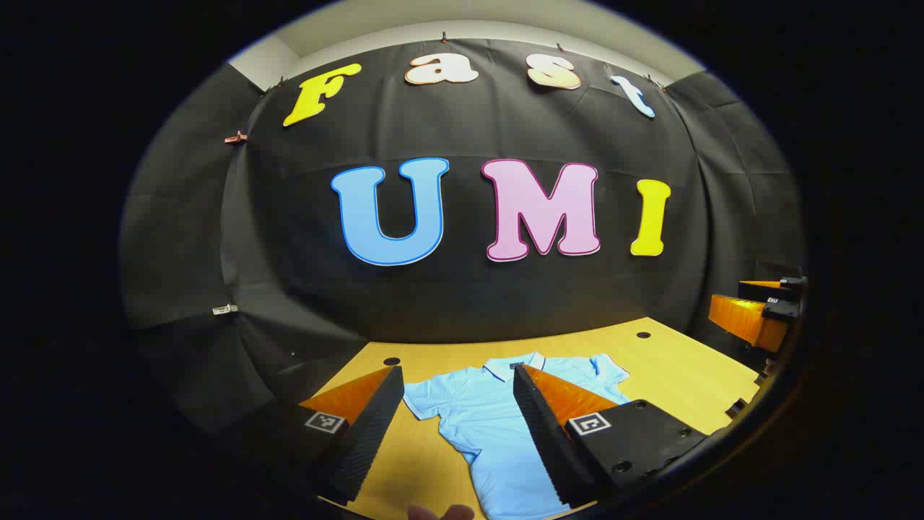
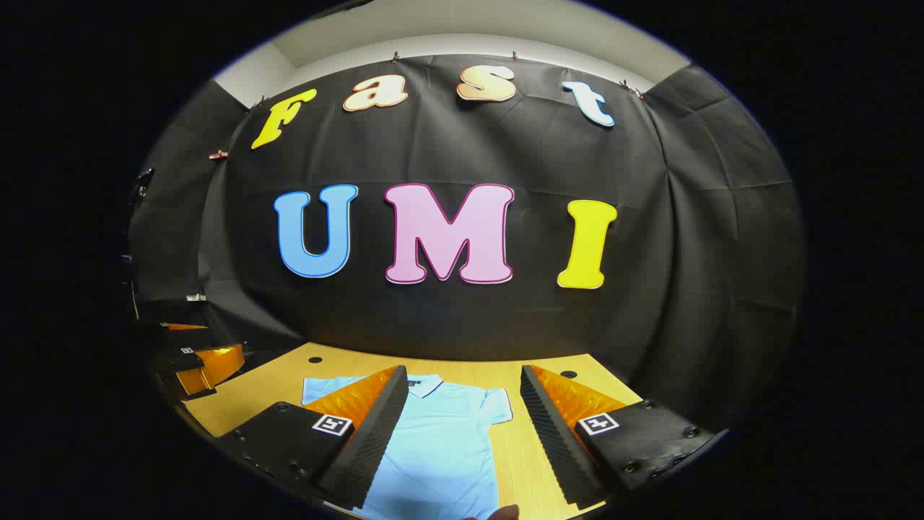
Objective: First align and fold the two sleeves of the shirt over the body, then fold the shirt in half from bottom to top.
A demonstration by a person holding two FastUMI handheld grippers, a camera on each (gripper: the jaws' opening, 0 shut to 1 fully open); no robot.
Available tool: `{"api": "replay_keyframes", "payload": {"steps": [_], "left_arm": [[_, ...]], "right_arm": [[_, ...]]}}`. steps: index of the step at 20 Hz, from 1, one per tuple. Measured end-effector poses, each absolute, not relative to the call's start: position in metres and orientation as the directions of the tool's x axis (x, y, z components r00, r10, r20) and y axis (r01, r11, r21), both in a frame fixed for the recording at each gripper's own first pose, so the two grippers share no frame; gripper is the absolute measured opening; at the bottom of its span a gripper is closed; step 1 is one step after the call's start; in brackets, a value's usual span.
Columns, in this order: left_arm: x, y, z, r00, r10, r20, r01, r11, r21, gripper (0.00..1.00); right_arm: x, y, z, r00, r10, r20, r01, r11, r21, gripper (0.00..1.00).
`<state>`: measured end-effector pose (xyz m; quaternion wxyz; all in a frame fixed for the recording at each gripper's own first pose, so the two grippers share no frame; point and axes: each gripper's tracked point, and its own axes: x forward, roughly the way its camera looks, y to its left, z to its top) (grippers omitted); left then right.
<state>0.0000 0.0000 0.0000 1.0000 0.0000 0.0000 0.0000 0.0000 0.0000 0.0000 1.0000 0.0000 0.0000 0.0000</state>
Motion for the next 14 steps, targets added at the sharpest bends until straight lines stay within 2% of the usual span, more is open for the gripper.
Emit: {"api": "replay_keyframes", "payload": {"steps": [14], "left_arm": [[0.0073, -0.001, -0.0027, 1.0, -0.006, -0.004, 0.006, 1.0, 0.01, 0.97]], "right_arm": [[0.0071, 0.0041, -0.0039, 1.0, 0.005, -0.011, -0.005, 1.0, -0.026, 0.97]]}}
